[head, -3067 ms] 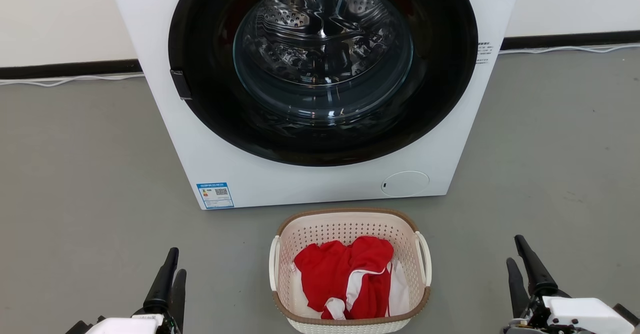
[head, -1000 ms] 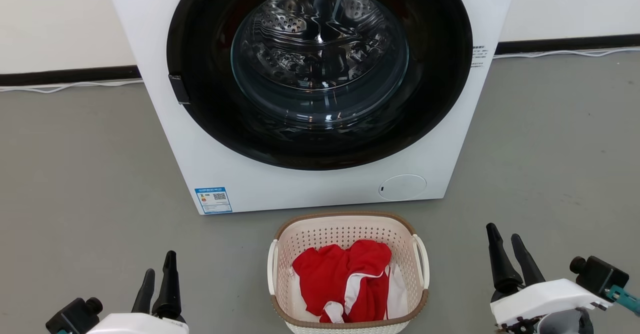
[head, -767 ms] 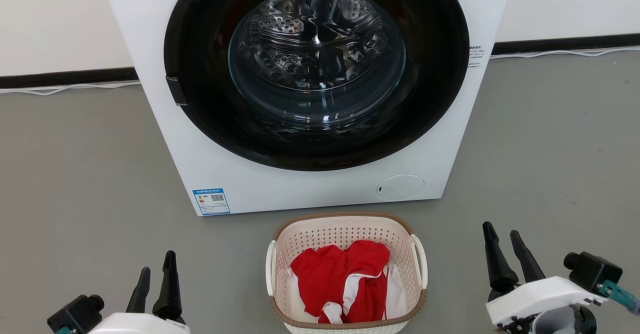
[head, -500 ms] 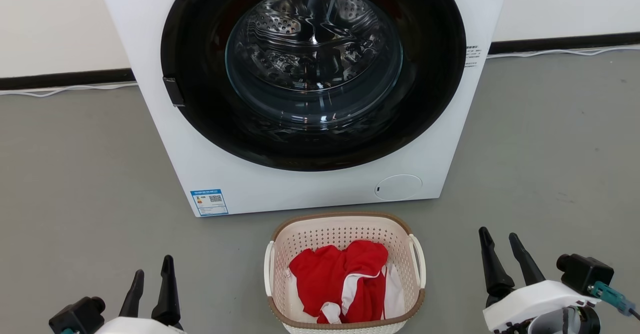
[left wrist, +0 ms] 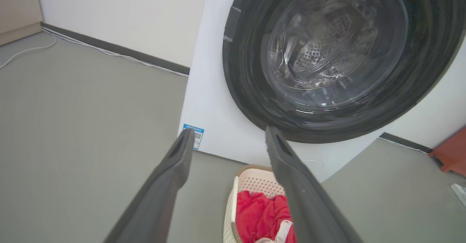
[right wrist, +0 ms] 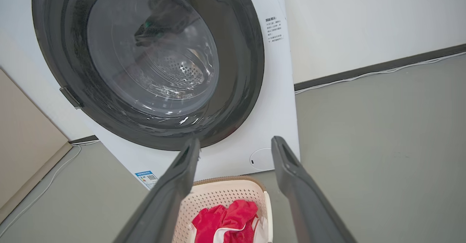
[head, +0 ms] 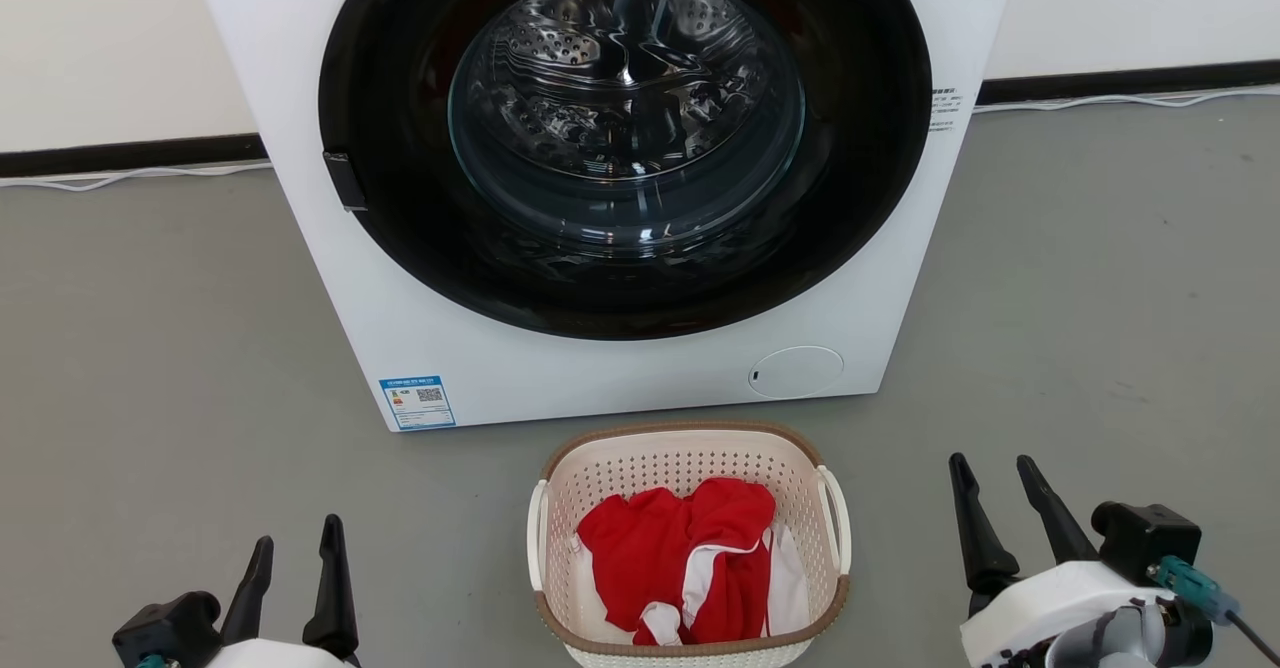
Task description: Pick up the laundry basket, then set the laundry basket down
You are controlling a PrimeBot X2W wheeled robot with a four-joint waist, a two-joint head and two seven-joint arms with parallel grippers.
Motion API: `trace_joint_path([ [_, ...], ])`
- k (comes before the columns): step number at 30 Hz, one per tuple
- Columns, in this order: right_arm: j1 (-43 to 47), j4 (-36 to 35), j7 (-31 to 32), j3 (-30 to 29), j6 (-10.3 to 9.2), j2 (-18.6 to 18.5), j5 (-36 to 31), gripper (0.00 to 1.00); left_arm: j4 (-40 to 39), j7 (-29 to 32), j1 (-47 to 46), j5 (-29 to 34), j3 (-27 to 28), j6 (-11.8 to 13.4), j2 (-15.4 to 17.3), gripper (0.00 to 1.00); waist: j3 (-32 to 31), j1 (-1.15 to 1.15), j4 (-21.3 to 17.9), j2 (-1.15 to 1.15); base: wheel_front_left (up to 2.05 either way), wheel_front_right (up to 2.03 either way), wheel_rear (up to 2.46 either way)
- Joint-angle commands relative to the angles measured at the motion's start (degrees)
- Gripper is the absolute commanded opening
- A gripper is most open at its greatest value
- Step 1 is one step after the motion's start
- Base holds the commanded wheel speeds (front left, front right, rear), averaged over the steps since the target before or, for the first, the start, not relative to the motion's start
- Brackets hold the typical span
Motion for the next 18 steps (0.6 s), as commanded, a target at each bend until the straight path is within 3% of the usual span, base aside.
trace_joint_path([
  [1, -2.58, -0.88, -1.19, 1.36, 0.34, -0.64, -1.95, 1.0, -1.65, -0.9, -0.76, 1.98, 1.72, 0.26, 0.76, 1.0, -0.02, 0.0, 0.0, 0.0, 0.0, 0.0, 0.0],
  [18, -3.23, 1.22, -4.06, 1.91, 0.4, -0.33, -13.78, 1.0, -1.83, -3.76, -0.08, 14.02, 2.93, 0.57, 0.84, 1.0, 0.3, 0.0, -0.15, 0.0, 0.0, 0.0, 0.0],
])
